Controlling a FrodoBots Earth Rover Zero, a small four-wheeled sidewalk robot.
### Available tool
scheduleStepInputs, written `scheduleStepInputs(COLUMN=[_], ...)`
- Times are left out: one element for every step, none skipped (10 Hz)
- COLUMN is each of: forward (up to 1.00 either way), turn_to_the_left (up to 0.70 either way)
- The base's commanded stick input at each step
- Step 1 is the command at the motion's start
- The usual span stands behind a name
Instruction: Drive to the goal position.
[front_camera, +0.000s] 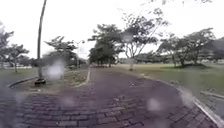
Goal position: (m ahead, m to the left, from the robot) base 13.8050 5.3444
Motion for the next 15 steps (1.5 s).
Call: scheduleStepInputs(forward=[0.7,0.7,0.7,0.7,0.7,0.7,0.7,0.7,0.7,0.7,0.7,0.7,0.7,0.7,0.7], turn_to_the_left=[0.0,0.0,0.0,0.0,0.0,0.0,0.0,0.0,0.0,0.0,0.0,0.0,0.0,0.0,0.0])
